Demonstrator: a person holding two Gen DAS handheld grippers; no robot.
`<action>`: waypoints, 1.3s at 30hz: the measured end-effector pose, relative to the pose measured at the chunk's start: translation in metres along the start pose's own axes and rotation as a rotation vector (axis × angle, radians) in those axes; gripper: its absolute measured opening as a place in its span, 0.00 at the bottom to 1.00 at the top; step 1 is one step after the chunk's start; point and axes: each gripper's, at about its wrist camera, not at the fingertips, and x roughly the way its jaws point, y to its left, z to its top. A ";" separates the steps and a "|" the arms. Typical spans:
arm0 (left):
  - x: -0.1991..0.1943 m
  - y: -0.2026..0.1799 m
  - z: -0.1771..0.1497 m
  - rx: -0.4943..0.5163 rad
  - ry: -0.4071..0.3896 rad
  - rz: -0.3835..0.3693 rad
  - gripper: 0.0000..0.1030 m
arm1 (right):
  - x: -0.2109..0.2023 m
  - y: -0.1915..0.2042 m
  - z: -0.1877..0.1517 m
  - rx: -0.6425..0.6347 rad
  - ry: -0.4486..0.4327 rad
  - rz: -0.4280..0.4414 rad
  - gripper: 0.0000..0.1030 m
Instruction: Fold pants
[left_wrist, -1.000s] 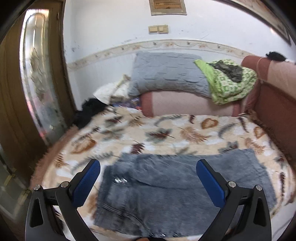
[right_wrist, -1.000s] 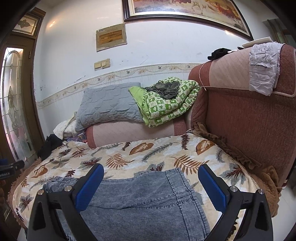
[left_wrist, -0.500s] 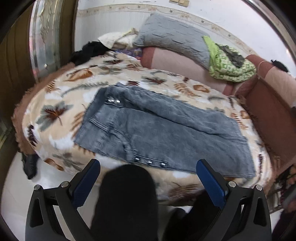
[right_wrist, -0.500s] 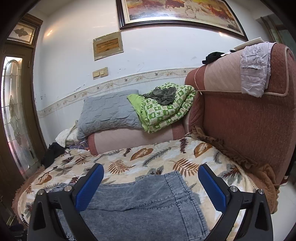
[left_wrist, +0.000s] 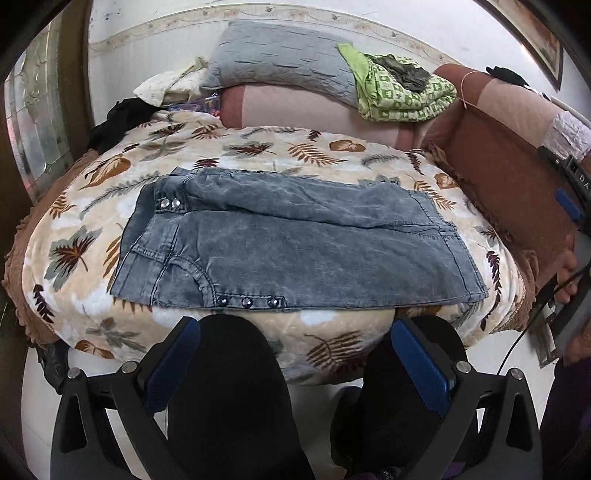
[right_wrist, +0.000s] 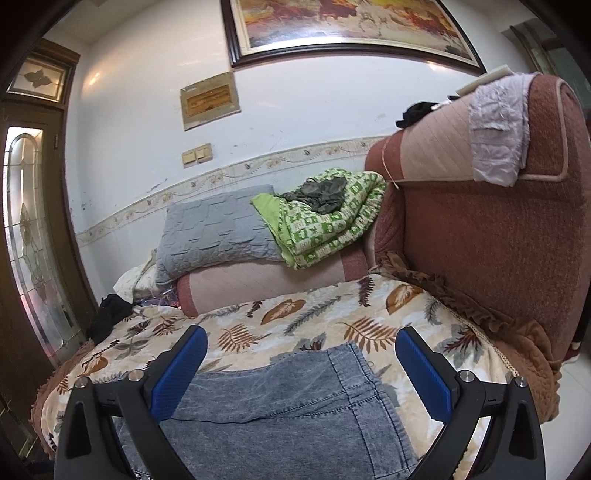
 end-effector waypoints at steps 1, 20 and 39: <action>0.000 0.000 0.001 0.004 -0.007 0.006 1.00 | 0.004 -0.003 0.000 0.000 0.011 -0.010 1.00; 0.088 0.191 0.158 -0.180 -0.110 0.428 1.00 | 0.158 -0.045 -0.029 0.045 0.385 -0.022 1.00; 0.326 0.234 0.250 -0.202 0.362 0.200 0.98 | 0.347 -0.094 -0.032 0.092 0.658 0.006 1.00</action>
